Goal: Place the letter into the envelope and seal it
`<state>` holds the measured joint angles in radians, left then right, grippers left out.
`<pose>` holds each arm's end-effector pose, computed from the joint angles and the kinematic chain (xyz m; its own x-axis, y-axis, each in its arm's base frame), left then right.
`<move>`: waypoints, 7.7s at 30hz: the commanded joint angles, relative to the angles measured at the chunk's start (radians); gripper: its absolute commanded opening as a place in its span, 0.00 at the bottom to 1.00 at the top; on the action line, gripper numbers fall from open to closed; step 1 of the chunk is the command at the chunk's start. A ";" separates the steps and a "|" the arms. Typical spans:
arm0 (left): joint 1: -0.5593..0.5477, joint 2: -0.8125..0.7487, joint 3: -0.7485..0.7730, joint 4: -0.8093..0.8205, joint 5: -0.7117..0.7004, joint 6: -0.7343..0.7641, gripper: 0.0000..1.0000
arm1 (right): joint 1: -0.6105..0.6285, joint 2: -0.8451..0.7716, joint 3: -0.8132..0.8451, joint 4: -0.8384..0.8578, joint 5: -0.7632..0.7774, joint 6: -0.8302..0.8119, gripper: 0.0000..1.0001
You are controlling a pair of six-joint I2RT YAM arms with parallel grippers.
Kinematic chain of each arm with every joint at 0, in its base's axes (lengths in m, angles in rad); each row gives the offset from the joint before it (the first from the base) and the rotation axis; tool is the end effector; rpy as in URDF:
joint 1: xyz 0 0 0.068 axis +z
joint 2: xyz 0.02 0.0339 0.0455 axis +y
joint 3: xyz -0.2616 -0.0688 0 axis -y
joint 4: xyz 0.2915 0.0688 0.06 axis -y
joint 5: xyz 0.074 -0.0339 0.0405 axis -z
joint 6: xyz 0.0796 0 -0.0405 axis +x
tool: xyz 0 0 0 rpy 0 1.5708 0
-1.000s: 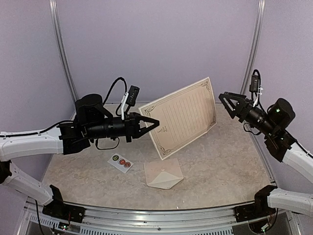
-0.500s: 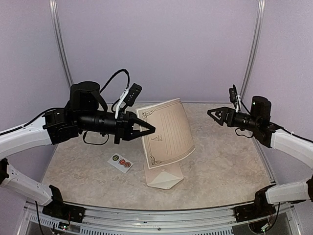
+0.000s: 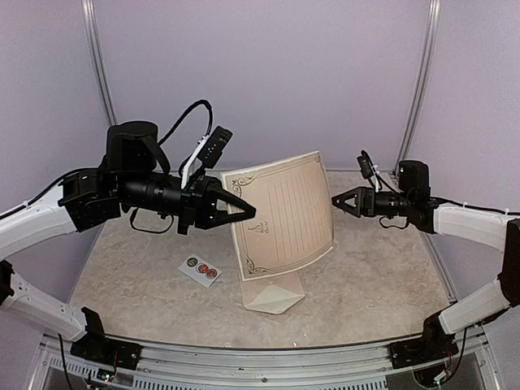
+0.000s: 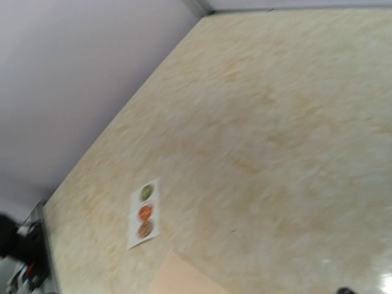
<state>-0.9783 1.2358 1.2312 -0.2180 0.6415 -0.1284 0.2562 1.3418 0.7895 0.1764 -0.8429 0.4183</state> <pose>0.1616 -0.3254 0.3888 -0.2491 0.1863 -0.9504 0.9666 -0.0130 -0.2559 0.3316 0.1483 0.2198 -0.6659 0.1049 -0.7386 -0.6237 0.4651 0.6283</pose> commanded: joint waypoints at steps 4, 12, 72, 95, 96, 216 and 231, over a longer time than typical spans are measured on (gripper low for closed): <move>-0.006 -0.018 -0.001 0.016 0.039 0.008 0.00 | 0.066 0.049 0.060 0.007 -0.192 -0.068 0.95; 0.057 -0.028 -0.067 0.028 -0.060 -0.005 0.00 | 0.090 -0.038 0.020 0.101 -0.365 -0.018 0.94; 0.220 0.125 -0.209 0.346 -0.039 -0.420 0.00 | 0.548 0.047 0.156 0.088 -0.245 -0.092 0.99; 0.165 0.066 -0.259 0.351 0.040 -0.262 0.00 | 0.545 0.088 0.133 0.366 -0.070 0.116 1.00; 0.166 0.065 -0.259 0.341 0.029 -0.259 0.00 | 0.543 0.092 0.134 0.383 -0.077 0.131 0.99; 0.222 0.374 -0.573 0.650 -0.193 -0.749 0.15 | 0.683 0.408 0.253 -0.203 0.503 0.075 0.00; 0.222 0.460 -0.573 0.726 -0.153 -0.799 0.70 | 0.713 0.494 0.321 -0.276 0.512 0.069 0.01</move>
<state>-0.7498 1.6703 0.6605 0.4664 0.4709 -0.9176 0.9485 1.8042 1.0752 -0.0616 -0.3397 0.4915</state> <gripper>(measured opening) 0.654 0.007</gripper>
